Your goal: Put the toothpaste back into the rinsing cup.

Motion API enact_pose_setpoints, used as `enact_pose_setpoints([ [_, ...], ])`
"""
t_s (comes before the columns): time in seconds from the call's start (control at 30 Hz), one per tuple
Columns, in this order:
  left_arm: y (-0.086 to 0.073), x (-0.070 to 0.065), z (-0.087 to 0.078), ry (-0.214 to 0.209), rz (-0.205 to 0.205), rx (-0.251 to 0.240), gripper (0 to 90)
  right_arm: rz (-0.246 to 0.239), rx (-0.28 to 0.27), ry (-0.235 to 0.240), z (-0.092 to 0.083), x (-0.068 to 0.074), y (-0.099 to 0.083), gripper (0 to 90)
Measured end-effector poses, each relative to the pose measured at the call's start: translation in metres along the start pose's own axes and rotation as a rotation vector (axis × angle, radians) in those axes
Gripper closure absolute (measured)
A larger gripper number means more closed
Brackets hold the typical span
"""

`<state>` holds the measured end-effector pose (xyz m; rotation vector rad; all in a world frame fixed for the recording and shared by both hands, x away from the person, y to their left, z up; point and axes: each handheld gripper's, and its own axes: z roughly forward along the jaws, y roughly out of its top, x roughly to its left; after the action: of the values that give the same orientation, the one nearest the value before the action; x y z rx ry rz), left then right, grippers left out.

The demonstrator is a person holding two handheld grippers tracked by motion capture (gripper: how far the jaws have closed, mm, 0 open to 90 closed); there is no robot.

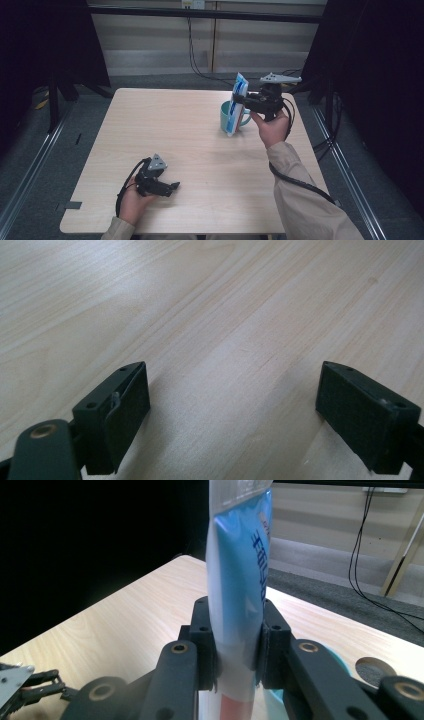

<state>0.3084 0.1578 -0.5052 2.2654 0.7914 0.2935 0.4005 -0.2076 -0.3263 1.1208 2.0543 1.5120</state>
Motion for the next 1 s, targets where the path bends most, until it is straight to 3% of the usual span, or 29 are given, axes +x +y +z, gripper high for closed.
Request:
enact_pose_setpoints([
  [0.5,-0.006,0.001,0.0,-0.01,0.006,-0.048,11.6,-0.024,-0.023,-0.057,0.003,-0.011,0.022,74.5],
  [1.0,-0.006,0.001,0.0,-0.019,0.008,-0.041,11.4,0.004,-0.056,-0.109,0.01,-0.026,0.031,74.4],
])
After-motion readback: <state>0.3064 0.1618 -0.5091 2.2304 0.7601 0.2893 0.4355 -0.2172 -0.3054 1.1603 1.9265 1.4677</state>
